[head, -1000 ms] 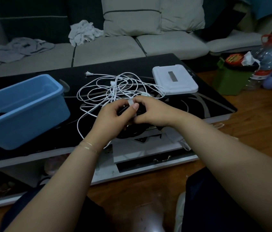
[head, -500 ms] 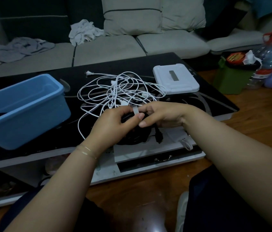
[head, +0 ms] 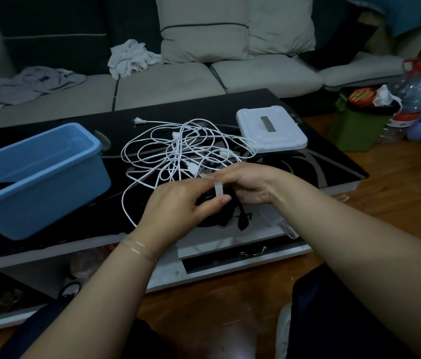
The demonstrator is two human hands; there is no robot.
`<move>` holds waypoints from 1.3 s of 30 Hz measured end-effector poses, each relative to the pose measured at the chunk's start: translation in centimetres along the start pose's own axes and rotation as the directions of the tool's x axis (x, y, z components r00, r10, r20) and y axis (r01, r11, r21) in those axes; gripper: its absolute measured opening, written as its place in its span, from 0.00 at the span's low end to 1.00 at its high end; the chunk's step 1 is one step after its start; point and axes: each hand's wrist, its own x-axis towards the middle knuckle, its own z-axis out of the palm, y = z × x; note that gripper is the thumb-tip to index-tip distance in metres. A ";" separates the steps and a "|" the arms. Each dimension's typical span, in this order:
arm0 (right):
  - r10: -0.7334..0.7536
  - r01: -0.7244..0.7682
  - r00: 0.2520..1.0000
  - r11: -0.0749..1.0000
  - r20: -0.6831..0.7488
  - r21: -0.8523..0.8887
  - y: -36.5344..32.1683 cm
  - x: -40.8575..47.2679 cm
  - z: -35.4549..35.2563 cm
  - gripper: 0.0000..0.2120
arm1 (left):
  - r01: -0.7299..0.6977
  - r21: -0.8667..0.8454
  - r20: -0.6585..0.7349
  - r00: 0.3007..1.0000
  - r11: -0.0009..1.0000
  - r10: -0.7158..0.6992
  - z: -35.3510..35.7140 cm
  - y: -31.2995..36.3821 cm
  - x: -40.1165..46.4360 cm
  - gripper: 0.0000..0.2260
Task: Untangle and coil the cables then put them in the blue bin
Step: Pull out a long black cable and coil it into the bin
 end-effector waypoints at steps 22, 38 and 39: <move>-0.524 0.355 0.717 0.842 -0.460 -0.406 -0.8 1.2 2.7 0.08 | 0.076 -0.031 -0.087 0.993 0.997 -0.078 1.5 -0.8 1.2 0.21; -0.503 0.492 0.712 0.855 -0.489 -0.164 0.7 3.3 3.1 0.09 | 0.317 -0.572 -0.123 0.879 0.757 -0.460 4.3 -1.2 2.1 0.09; -0.506 0.497 0.710 0.853 -0.489 -0.161 0.7 3.2 3.1 0.09 | 0.328 -0.594 -0.106 0.873 0.734 -0.477 4.3 -1.2 2.1 0.08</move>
